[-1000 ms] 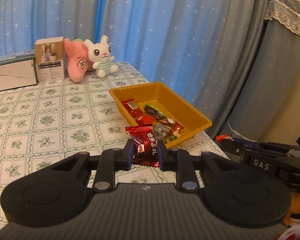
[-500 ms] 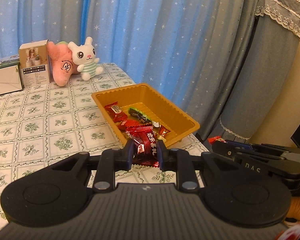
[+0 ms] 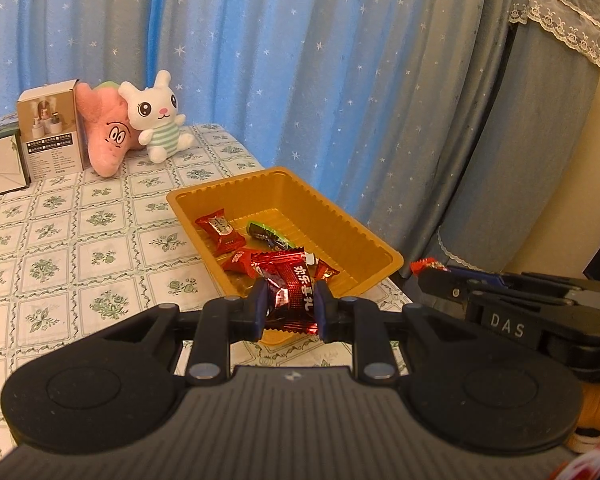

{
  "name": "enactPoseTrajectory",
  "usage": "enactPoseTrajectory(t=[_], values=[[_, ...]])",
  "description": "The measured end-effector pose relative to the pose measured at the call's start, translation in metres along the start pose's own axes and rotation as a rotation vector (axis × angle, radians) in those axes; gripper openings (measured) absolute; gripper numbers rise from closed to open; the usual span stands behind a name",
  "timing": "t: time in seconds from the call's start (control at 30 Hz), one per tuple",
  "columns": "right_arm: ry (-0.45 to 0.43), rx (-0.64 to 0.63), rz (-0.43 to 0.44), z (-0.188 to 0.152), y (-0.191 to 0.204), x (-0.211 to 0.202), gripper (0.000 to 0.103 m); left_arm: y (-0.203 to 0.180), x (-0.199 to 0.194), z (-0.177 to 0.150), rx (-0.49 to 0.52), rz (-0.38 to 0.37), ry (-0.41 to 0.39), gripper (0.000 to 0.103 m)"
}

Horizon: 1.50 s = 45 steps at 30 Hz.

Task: Organize snacks
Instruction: 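Carry both red candies over the orange tray with both tools, then open both tools to drop the red candies into the tray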

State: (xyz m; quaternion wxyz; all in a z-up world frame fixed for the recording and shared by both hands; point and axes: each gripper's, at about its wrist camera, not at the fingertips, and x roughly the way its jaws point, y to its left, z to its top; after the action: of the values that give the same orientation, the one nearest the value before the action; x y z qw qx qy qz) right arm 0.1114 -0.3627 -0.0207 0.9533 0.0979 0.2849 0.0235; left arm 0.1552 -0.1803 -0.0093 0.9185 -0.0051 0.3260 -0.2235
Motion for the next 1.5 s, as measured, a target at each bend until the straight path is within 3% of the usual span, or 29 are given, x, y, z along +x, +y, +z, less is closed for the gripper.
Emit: enactPoseTrajectory(t=[0.47,0.87,1.5], values=[[0.015,-0.016,0.017,0.032,-0.012,0.061,0.019,0.014,0.063,0.02,0.013,-0.014,0.037,0.021],[0.088,-0.043,0.011,0.039,-0.018,0.119,0.019,0.024,0.106,0.035,0.012,-0.023,0.067,0.021],[0.12,-0.053,-0.003,0.038,-0.021,0.146,0.019,0.03,0.133,0.034,0.024,-0.033,0.087,0.022]])
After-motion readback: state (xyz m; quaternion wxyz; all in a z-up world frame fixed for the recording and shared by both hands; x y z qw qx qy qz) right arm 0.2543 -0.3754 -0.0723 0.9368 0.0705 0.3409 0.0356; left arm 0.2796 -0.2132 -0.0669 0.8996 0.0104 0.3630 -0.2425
